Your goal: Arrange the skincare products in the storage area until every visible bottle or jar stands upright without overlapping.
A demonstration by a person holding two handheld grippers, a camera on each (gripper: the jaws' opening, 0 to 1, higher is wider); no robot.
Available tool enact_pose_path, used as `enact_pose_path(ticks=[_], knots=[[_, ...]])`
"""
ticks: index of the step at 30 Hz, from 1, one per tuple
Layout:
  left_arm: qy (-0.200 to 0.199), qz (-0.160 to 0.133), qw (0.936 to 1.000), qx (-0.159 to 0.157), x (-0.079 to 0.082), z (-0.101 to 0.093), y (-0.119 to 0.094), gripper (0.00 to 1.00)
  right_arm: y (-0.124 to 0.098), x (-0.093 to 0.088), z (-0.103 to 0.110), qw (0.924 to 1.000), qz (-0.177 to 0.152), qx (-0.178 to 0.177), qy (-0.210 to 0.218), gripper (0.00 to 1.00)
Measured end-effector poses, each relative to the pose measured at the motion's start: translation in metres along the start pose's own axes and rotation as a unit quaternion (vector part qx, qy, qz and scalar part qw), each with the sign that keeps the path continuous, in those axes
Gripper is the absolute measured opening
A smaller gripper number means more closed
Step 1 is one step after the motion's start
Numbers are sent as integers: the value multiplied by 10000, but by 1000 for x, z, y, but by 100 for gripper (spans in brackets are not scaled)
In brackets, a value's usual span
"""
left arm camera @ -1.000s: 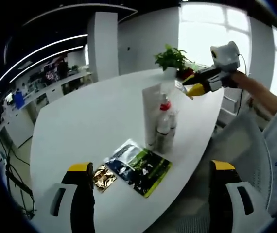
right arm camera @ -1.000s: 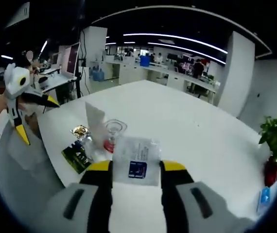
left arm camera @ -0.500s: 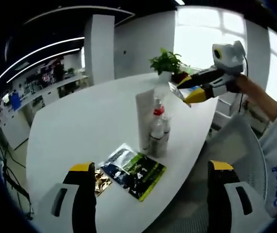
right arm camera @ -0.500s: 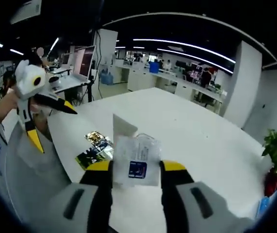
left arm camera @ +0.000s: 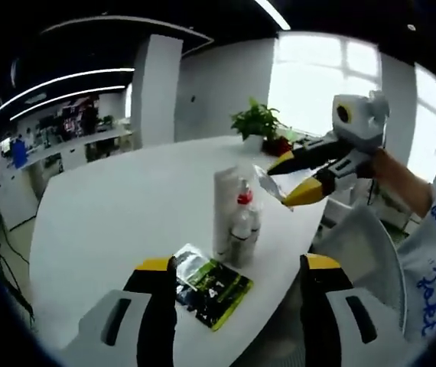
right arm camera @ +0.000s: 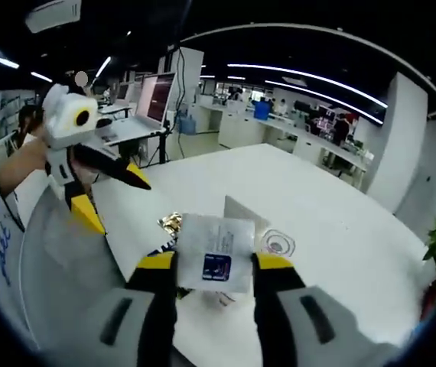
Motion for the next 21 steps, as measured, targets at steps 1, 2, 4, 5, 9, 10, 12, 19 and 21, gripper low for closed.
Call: enact_pose_path(ticks=[1,2,4,5,9,10,12,19,21], knots=[[-59,-84,9999,-29,3,0,0,58,1,1,3,10000,0,36,-20,39],[-186,-230,9995,-72,7,-1,1,56,3,1,7,10000,-1,82,-49,39],[-277,-311,9990,-144,10,-2,2,51,5,2,11,9999,-3,144,-62,39],[-295,-326,9989,-156,10,-2,4,49,6,3,13,9998,-16,172,-61,39],[-389,-258,9985,-299,11,-6,12,45,8,7,21,9996,-47,231,-122,39],[-414,-283,9981,-366,12,-9,15,45,9,7,23,9995,-49,262,-140,39],[-516,-429,9964,-516,17,-14,17,46,10,8,26,9994,-49,309,-147,39],[-1009,-669,9908,-611,24,-16,25,32,11,9,33,9991,-82,393,-144,39],[-1141,-682,9889,-661,25,-17,27,29,11,9,34,9990,-87,419,-142,39]])
Point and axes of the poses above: the point that each gripper's makers call its tool centre point, and the gripper's own axes: y roughly forward along the fingers, z roughly to its left, x roughly out of its top, the point moved 2 cm from there along -y, roughly backward along the fingers, and after that the axes turned 5 degrees about y, right-handed, at the moved point
